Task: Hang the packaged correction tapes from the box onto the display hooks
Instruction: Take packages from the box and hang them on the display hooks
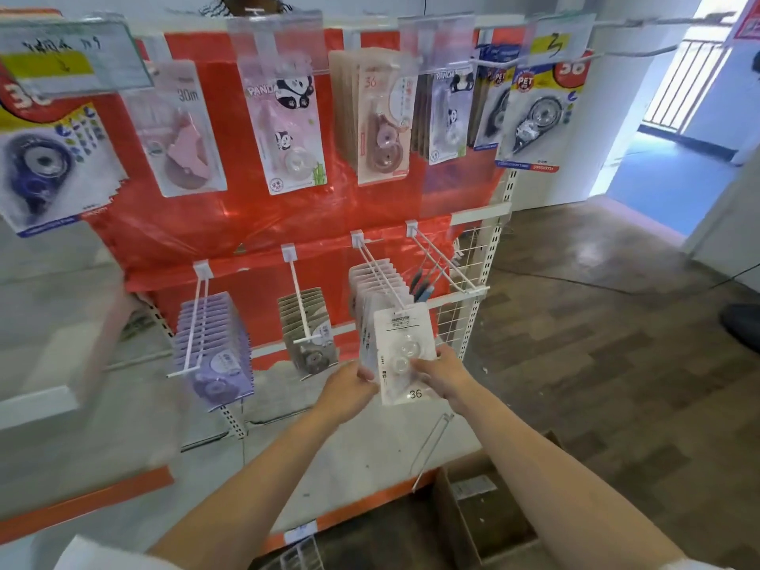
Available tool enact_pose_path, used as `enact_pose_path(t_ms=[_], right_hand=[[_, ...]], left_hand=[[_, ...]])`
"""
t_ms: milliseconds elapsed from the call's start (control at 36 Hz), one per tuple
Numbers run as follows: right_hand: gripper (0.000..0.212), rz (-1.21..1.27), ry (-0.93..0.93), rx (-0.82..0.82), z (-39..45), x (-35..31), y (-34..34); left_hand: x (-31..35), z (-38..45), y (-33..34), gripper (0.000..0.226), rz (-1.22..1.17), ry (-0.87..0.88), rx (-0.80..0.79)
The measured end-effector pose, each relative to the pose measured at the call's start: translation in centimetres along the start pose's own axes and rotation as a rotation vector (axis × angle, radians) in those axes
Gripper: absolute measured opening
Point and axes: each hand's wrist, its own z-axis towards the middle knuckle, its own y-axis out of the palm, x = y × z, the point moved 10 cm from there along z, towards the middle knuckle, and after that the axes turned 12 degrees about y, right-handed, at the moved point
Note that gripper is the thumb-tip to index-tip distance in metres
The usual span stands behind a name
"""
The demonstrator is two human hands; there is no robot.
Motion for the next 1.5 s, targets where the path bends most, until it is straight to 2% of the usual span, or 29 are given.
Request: enact_pose_path(t_ms=[111, 250, 333, 472, 639, 778, 972, 1083, 1222, 1500], right_hand=[[0.033, -0.007, -0.007, -0.003, 0.4, -0.3, -0.5], [0.016, -0.044, -0.032, 0.0, 0.0, -1.1, -0.8], [0.021, -0.061, -0.05, -0.032, 0.2, -1.5, -0.6], [0.016, -0.083, -0.04, -0.037, 1.6, -1.3, -0.7], [0.022, -0.122, -0.018, -0.023, 4.6, -0.8, -0.1], [0.04, -0.117, -0.004, -0.008, 8.0, -0.6, -0.3], [0.038, -0.159, -0.087, -0.053, 11.9, -2.0, 0.5], [0.038, -0.292, -0.163, -0.035, 13.6, -4.1, 0.8], [0.043, -0.34, -0.201, -0.048, 15.1, -5.7, 1.2], [0.047, -0.629, -0.227, 0.0, 15.1, -5.1, 1.3]], left_hand=[[0.9, 0.4, 0.0, 0.019, 0.223, 0.112, -0.051], [1.6, 0.9, 0.7, 0.021, 0.423, 0.241, -0.119], [2.0, 1.1, 1.2, 0.023, 0.509, 0.299, -0.156], [2.5, 1.6, 1.9, 0.027, 0.59, 0.329, -0.174], [1.8, 2.9, 3.1, 0.029, 0.634, 0.287, -0.203], [1.1, 3.9, 3.9, 0.03, 0.653, 0.245, -0.21], [0.7, 5.7, 5.3, 0.028, 0.706, 0.182, -0.21], [0.5, 6.6, 6.0, 0.027, 0.724, 0.163, -0.216], [0.2, 7.2, 5.8, 0.026, 0.728, 0.11, -0.203], [0.2, 7.0, 6.7, 0.031, 0.752, 0.082, -0.289]])
